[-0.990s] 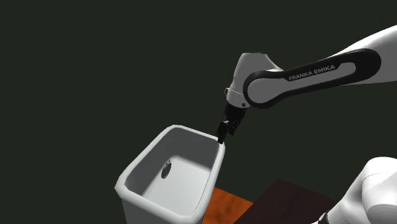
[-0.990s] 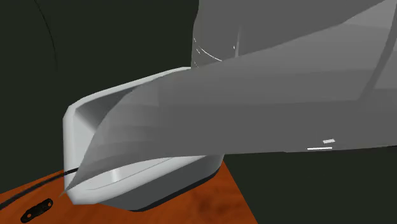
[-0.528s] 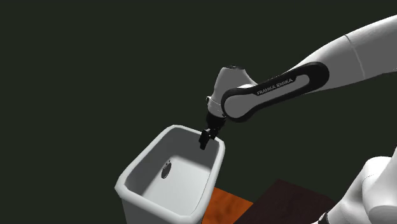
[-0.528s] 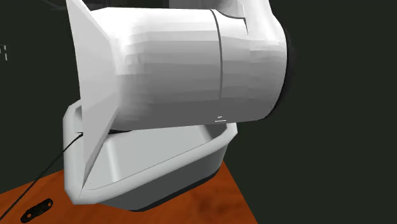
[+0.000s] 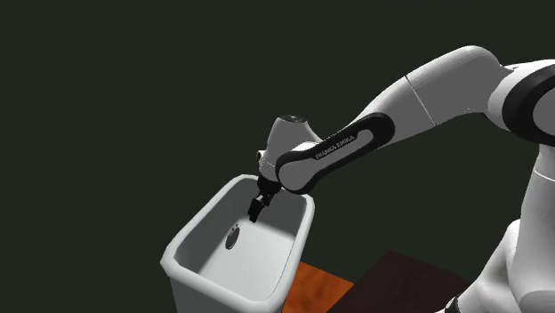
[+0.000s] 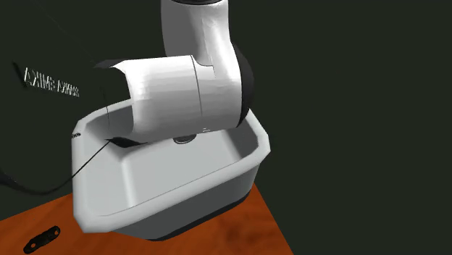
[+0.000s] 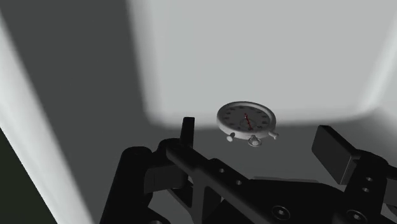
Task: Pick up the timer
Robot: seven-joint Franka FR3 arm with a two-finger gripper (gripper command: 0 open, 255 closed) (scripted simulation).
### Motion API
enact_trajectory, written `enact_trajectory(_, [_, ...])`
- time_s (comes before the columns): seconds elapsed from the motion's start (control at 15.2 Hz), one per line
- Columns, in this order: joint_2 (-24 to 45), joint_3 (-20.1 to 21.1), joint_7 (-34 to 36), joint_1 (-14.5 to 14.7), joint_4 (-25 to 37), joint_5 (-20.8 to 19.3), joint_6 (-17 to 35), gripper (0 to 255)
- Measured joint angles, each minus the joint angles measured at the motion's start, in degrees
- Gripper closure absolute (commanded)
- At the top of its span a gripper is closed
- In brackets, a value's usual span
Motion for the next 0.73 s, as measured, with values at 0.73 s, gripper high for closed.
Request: enact_trajectory(0.73, [17.0, -0.3, -1.7, 4.1, 14.2, -4.6, 5.9, 0])
